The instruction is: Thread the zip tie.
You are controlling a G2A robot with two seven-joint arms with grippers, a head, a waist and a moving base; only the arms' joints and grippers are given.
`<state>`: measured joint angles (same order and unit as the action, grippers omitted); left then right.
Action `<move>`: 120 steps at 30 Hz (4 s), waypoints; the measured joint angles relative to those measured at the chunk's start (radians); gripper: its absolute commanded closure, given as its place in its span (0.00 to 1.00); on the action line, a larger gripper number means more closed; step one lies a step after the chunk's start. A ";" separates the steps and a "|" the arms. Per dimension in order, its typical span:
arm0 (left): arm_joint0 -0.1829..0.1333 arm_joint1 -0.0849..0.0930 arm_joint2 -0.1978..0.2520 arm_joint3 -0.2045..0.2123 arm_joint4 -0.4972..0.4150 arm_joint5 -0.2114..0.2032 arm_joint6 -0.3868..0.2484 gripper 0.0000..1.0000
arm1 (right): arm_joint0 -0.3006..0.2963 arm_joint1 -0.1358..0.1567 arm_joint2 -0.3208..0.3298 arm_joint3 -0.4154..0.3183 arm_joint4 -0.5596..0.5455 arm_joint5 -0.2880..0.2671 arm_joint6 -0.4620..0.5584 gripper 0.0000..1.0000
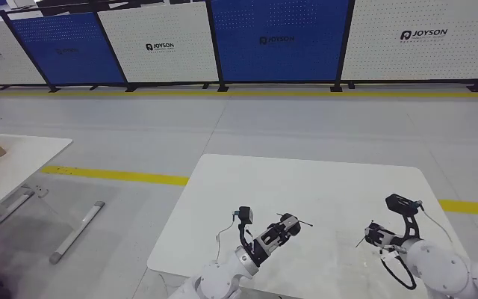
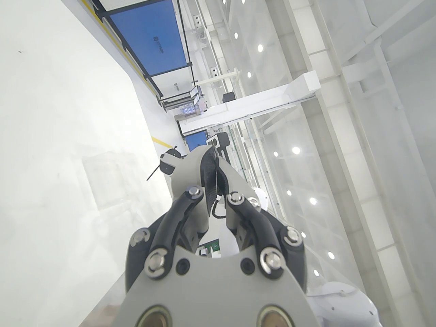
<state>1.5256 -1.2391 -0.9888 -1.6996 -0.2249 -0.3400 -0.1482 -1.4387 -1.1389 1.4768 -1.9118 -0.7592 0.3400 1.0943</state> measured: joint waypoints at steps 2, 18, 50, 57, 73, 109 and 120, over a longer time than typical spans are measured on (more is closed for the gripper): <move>0.000 0.000 0.000 0.000 0.000 0.000 0.000 1.00 | -0.001 -0.002 -0.001 0.001 0.003 0.000 0.000 1.00; 0.000 0.000 0.000 0.000 0.000 0.000 0.000 1.00 | -0.003 -0.001 -0.001 0.002 -0.003 -0.001 -0.004 1.00; -0.107 -0.045 0.107 0.086 0.300 0.056 0.314 1.00 | -0.226 -0.037 0.066 -0.092 0.375 -0.174 -0.653 1.00; -0.133 -0.059 0.152 0.137 0.501 0.028 0.413 1.00 | -0.242 -0.049 -0.003 -0.094 0.407 -0.200 -0.754 1.00; -0.139 -0.062 0.151 0.141 0.610 0.001 0.472 1.00 | -0.263 -0.067 -0.034 -0.053 0.513 -0.323 -0.939 1.00; -0.161 -0.056 0.145 0.121 0.742 0.000 0.513 1.00 | -0.273 -0.096 -0.138 0.013 0.483 -0.557 -1.253 1.00; -0.161 -0.056 0.145 0.121 0.742 0.000 0.513 1.00 | -0.272 -0.097 -0.145 0.018 0.465 -0.561 -1.261 1.00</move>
<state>1.3643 -1.2949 -0.8443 -1.5782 0.5167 -0.3400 0.3644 -1.7108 -1.2359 1.3321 -1.8941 -0.2937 -0.2210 -0.1671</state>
